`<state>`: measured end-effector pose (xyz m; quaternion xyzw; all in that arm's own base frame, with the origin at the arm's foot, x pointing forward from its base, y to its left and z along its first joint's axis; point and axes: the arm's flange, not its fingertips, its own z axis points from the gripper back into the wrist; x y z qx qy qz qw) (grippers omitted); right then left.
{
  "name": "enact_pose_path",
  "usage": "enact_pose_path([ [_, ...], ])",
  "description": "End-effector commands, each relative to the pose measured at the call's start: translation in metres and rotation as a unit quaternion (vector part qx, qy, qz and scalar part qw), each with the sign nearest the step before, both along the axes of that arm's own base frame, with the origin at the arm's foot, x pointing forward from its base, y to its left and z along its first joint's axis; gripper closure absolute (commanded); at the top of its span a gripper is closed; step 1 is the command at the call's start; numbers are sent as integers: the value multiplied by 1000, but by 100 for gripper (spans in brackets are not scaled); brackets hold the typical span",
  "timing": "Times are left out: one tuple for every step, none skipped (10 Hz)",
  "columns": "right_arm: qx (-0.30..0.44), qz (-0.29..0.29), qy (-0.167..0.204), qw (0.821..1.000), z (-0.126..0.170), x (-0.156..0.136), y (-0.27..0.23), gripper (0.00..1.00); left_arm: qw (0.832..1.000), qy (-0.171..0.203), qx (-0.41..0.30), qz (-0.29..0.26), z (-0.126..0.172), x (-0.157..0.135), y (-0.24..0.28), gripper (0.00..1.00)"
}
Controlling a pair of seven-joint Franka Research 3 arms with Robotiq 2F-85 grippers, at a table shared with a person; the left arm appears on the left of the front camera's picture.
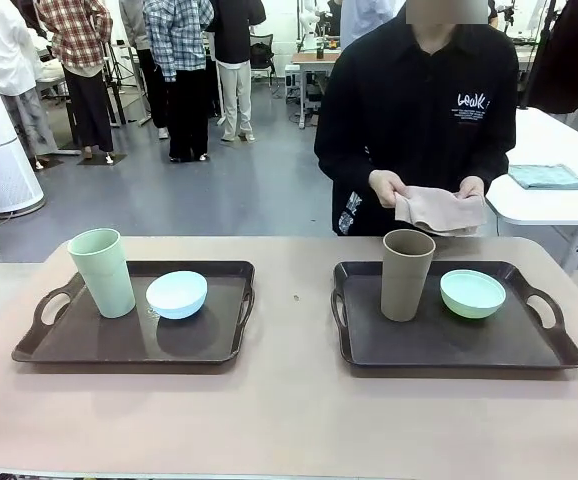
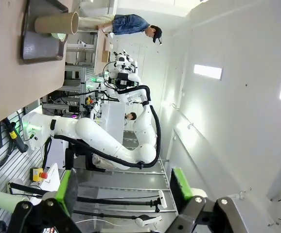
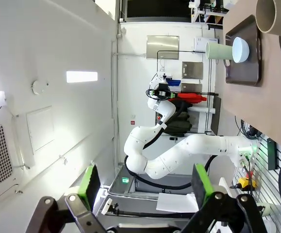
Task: Set up a tray with a mat and arrange the tableware.
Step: Pick up the Picnic Bowl and Reusable plastic cup from the Handle tray in front of the human's position and hold them in the air.
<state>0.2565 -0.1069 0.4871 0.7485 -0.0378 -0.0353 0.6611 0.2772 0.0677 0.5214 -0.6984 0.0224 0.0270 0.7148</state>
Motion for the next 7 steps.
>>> enact_pose_path([
  [10,-2,-10,1000,1,1,1,0,1000,-11,-9,4,-2,-1,-3,0],
  [10,-2,-10,1000,1,1,1,0,1000,-11,-9,4,-2,-1,-3,0],
  [10,-2,-10,1000,1,1,1,0,1000,-11,-9,4,-2,-1,-3,0],
  [10,-2,-10,1000,1,1,1,0,1000,-11,-9,4,-2,-1,-3,0],
  [10,-2,-10,1000,1,1,1,0,1000,-11,-9,4,-2,-1,-3,0],
  [10,-2,-10,1000,1,1,1,0,1000,-11,-9,4,-2,-1,-3,0],
  [10,-2,-10,1000,1,1,1,0,1000,-11,-9,4,-2,-1,-3,0],
])
